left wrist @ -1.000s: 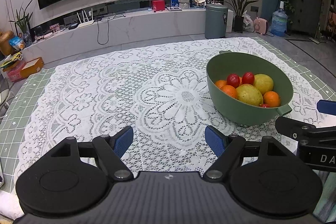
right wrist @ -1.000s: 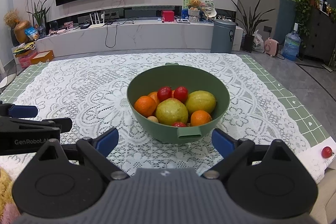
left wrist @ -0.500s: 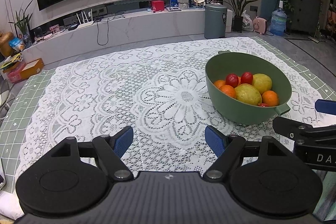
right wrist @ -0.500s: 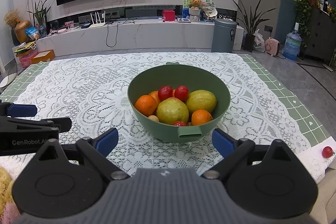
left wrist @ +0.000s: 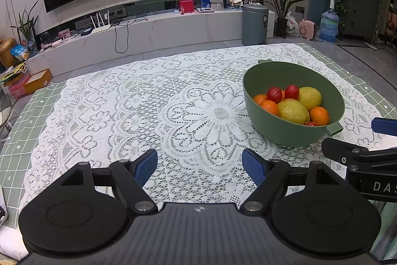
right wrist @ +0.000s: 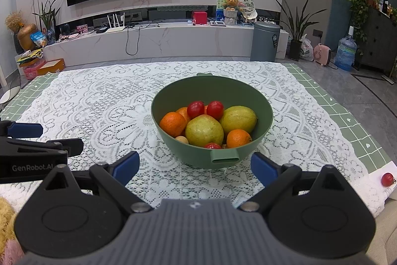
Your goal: Organize fruits
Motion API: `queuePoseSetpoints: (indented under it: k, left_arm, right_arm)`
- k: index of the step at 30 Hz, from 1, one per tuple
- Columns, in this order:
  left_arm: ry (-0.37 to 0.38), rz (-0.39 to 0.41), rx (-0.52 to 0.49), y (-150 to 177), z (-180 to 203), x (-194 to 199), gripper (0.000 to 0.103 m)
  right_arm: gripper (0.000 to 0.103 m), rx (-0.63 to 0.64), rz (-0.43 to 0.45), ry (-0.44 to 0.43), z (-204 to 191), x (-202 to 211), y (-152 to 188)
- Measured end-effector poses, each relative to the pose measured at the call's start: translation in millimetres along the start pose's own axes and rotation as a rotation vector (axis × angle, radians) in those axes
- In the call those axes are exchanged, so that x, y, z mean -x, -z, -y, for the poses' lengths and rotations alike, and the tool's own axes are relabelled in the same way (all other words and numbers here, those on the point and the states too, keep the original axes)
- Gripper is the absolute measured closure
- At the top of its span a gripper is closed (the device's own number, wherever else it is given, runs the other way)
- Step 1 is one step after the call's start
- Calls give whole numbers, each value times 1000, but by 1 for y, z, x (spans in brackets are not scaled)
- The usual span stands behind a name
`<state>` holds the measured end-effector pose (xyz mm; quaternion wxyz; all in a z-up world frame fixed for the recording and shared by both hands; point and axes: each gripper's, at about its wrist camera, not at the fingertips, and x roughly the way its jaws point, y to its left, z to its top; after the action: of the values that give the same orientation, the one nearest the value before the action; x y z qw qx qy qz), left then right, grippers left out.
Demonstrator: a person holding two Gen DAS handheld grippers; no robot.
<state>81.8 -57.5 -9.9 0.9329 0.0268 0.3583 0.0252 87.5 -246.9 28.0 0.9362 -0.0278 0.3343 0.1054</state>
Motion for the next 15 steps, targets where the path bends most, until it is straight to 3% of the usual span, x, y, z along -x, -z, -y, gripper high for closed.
queuePoseSetpoints:
  k: [15]
  left_arm:
    - [-2, 1, 1, -2, -2, 3, 12]
  right_arm:
    - [10, -1, -3, -3, 0, -1, 1]
